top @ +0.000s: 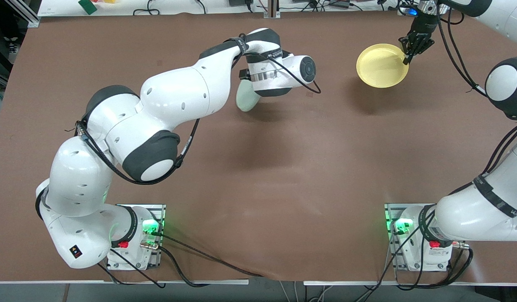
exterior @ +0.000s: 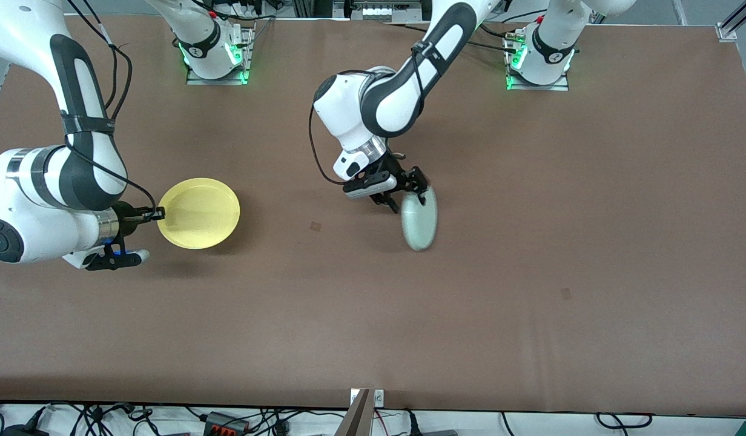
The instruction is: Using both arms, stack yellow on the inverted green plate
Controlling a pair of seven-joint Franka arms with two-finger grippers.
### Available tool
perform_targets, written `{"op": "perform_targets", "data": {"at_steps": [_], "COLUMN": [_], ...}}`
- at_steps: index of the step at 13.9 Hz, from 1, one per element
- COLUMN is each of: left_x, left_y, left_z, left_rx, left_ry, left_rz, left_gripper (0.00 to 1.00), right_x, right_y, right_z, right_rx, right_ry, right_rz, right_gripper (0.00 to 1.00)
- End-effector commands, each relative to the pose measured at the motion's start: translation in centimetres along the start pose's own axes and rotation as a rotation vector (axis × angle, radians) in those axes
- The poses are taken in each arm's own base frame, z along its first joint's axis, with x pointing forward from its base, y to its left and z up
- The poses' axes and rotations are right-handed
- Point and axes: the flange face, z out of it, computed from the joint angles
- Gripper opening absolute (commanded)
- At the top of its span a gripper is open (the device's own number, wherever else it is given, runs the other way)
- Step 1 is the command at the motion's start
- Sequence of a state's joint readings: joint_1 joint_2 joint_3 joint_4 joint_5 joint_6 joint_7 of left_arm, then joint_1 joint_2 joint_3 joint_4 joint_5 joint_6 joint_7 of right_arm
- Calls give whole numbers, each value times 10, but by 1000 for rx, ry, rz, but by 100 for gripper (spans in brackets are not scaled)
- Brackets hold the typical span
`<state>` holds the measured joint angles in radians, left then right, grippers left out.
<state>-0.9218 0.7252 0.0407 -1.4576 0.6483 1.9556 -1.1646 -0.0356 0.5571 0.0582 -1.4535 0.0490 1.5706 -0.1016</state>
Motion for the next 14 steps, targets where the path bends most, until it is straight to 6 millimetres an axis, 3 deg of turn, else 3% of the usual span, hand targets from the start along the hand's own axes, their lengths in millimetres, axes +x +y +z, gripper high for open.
{"op": "perform_targets", "data": {"at_steps": [1,2,4,8,11,14], "left_x": [29,42,53,68,90,106], "left_y": [-8,-11,-12,-26,-69,-119], "left_z": [16,4,0,1,6,11], "left_rx": [-157,-255,-345,-379,-339,-243], "left_ry": [-65,-56,-59,-64,-78,-131], "left_rz": [-147,-190,-238,-276,-294,-146], "left_gripper": [100,100,100,100,100,100], "right_x": [-3,-2,-2,0,-1,-1], "right_y": [-2,-2,-7,-31,-51,-79], "right_z": [-8,-8,-7,-6,-27,-28], "right_rx": [11,11,12,-2,-13,-20], "right_ry": [7,9,8,8,48,53], "right_rz": [-18,-9,-10,-42,-58,-40], "right_gripper": [0,0,0,0,0,0]}}
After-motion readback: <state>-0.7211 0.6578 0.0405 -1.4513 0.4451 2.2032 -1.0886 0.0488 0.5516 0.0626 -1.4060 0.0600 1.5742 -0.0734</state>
